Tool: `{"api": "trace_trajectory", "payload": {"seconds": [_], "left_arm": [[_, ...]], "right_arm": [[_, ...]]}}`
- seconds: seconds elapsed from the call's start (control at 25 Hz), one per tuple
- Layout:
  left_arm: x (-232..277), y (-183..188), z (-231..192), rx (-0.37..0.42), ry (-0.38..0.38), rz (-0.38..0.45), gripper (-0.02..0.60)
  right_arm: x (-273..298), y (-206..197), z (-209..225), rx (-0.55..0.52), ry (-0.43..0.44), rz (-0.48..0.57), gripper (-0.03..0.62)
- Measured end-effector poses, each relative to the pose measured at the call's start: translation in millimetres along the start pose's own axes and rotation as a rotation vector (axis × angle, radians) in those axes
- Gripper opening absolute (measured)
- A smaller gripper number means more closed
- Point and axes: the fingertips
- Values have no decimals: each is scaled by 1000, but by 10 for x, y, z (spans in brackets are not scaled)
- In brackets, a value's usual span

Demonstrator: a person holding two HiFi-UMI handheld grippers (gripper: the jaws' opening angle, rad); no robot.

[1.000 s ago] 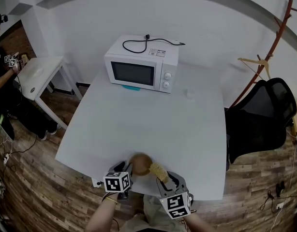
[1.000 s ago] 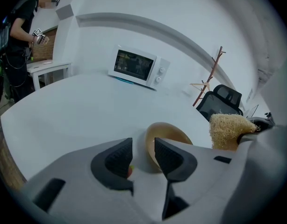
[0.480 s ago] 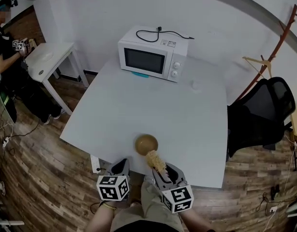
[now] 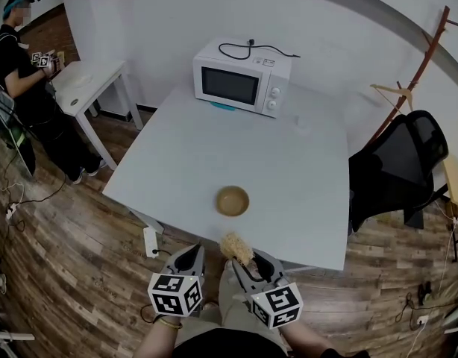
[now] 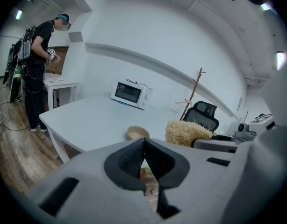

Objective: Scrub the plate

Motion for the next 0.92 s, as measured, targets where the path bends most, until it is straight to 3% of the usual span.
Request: {"api": "trace_trajectory", "payload": {"seconds": [0.44, 0.92], "left_arm": [[-326, -95, 148, 1, -29, 24, 17], [-357, -41, 228, 2, -48, 34, 17]], "right_arm": [[-255, 23, -253, -12, -1, 51, 166], [-295, 114, -292, -25, -7, 77, 166]]}}
Point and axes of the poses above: the fingertips, and each gripper's own axes: x forward along the fingers, z to its right, y out of its top
